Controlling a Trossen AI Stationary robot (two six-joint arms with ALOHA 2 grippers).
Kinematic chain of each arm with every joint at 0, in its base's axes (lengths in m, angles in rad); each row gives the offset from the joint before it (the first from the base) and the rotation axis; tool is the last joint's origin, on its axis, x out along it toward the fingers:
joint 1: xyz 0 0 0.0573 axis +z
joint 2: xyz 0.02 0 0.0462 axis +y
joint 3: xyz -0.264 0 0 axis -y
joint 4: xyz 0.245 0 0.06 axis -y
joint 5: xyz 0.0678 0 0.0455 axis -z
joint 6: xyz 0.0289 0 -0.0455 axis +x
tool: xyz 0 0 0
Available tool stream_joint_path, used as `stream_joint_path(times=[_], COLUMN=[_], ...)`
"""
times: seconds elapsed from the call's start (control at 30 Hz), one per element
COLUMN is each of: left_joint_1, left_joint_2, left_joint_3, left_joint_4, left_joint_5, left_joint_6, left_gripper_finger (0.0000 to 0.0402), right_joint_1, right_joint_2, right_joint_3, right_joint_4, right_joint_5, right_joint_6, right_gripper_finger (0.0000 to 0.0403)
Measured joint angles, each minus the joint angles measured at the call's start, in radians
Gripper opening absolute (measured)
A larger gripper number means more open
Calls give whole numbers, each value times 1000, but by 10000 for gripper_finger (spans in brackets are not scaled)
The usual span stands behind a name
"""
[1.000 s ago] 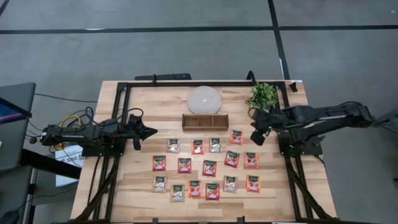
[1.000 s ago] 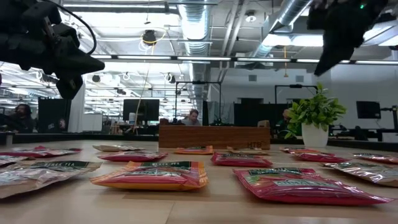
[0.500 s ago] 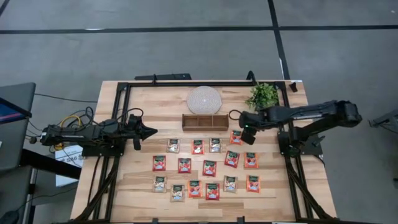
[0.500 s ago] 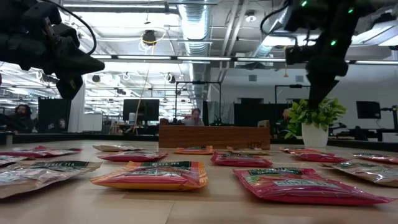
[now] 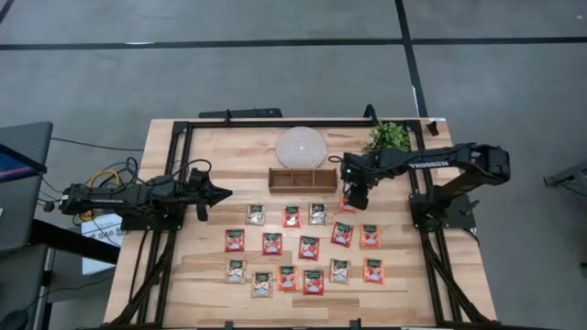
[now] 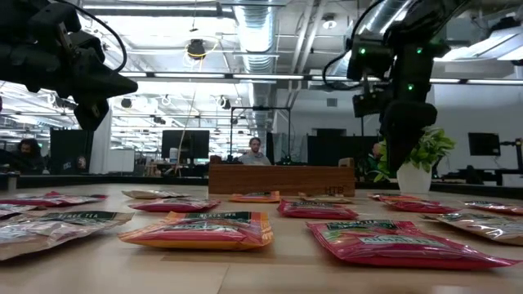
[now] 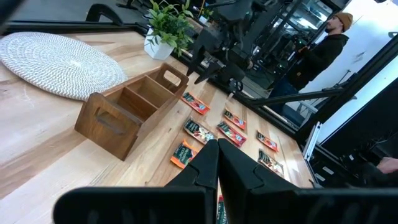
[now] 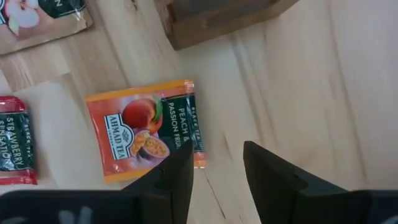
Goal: Pick & Place Tea
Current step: Put the orange tea bag into the right compartment of the wooden organizer
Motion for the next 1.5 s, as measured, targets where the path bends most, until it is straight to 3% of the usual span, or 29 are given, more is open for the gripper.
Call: stream_joint_path(times=[0.3, 0.9, 1.5], left_joint_1=[0, 0, 0], left_joint_2=[0, 0, 0], left_joint_3=[-1, -1, -2], left_joint_4=[-1, -3, -3], left_joint_5=[0, 7, 9], left_joint_6=[-1, 21, 21], left_gripper_finger=[0, 0, 0], right_joint_1=[-37, 13, 29], right_joint_2=[60, 188, 144], right_joint_3=[0, 5, -3], right_joint_4=[45, 57, 45], right_joint_5=[-83, -59, -74], right_joint_6=[-37, -28, 24], right_gripper_finger=[134, 140, 79])
